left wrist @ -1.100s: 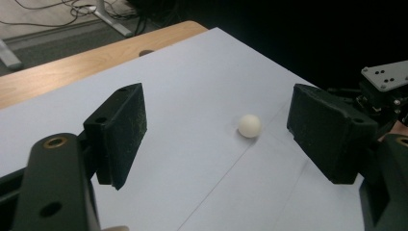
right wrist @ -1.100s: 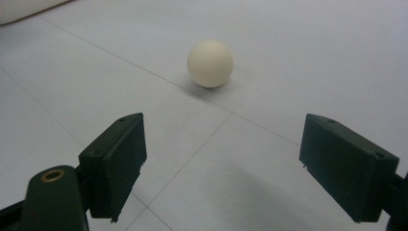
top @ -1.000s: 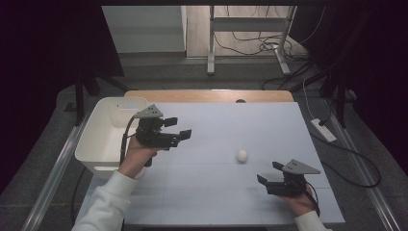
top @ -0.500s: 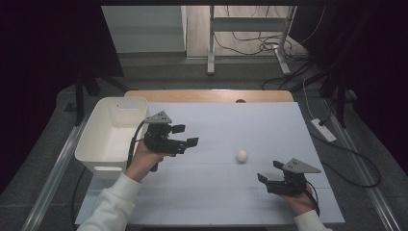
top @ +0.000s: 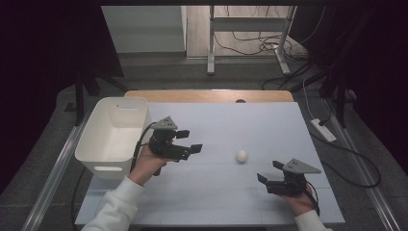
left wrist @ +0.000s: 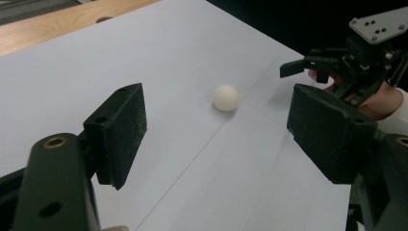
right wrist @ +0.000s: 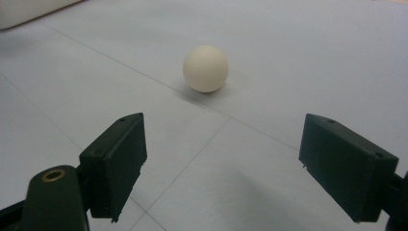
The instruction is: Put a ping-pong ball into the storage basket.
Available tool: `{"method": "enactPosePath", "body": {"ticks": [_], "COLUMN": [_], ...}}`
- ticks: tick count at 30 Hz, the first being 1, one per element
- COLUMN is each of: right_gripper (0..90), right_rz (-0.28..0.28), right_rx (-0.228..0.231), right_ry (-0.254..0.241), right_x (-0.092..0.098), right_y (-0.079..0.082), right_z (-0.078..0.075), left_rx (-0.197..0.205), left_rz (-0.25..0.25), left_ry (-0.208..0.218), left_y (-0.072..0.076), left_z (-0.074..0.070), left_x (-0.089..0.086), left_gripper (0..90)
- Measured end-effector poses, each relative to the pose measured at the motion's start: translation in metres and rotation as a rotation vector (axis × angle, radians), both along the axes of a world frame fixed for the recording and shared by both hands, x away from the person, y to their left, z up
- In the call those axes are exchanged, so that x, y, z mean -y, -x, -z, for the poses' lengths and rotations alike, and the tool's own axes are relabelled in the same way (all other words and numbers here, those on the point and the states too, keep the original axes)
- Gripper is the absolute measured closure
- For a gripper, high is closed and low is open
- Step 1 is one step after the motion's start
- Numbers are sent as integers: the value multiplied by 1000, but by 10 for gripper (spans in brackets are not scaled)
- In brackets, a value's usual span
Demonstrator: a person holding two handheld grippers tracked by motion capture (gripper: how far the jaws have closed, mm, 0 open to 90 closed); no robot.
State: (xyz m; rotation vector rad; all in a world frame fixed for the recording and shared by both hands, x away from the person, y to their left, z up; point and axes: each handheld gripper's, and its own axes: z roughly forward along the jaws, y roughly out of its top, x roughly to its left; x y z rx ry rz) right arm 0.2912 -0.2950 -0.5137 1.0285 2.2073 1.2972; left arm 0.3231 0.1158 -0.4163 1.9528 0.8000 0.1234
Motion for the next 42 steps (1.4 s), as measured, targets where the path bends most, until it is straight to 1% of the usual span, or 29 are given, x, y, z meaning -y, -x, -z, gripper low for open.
{"method": "enactPosePath", "body": {"ticks": [7, 16, 23, 26, 34, 42], "right_gripper": [167, 167, 167, 167, 167, 167], "right_rz": [-6, -3, -8, -8, -7, -4], "right_rx": [0, 1, 5, 4, -1, 1], "right_ry": [0, 0, 5, 5, 11, 1], "right_x": [0, 0, -2, -2, -2, -2], "right_y": [1, 0, 0, 0, -1, -1], "right_z": [0, 0, 0, 0, 0, 0], "left_rx": [-9, -19, -33, -33, -40, -57], "left_rz": [14, 30, 47, 50, 60, 71], "left_ry": [-17, -35, -45, -62, -67, -74], "left_y": [1, -1, -3, -4, -4, -6], "left_z": [5, 10, 18, 21, 24, 32], "left_x": [9, 15, 25, 28, 32, 39], "left_gripper": [223, 223, 222, 221, 221, 221]}}
